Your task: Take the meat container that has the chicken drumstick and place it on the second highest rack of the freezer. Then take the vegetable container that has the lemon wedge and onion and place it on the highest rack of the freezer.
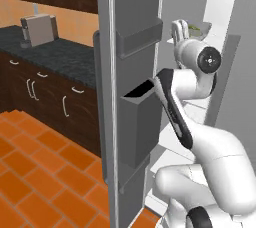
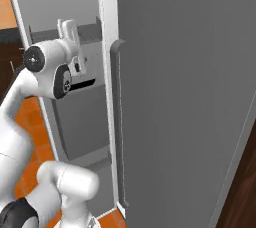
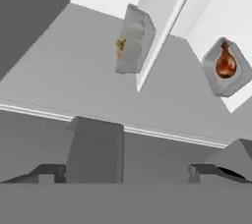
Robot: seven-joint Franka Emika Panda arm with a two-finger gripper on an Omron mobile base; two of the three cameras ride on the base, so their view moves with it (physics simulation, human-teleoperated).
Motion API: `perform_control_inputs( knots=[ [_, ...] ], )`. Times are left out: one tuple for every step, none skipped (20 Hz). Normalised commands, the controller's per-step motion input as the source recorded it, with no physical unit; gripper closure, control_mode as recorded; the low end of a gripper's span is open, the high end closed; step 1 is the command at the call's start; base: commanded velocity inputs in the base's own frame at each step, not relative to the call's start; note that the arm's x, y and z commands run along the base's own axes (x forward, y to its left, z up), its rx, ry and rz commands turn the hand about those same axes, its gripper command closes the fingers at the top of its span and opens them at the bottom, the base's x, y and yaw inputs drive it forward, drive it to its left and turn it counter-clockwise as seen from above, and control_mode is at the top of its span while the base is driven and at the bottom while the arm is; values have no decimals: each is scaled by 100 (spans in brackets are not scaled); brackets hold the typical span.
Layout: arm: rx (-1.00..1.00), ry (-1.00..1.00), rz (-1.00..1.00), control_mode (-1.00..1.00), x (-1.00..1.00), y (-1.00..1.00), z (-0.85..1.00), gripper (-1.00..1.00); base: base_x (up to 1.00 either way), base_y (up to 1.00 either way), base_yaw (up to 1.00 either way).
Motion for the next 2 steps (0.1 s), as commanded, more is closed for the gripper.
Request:
perform_control_inputs(
  knots=[
    [-40, -19, 7, -100, -100, 71, 0, -100, 0, 0, 0],
    [-32, -30, 7, -100, -100, 50, 0, -100, 0, 0, 0]
  ],
)
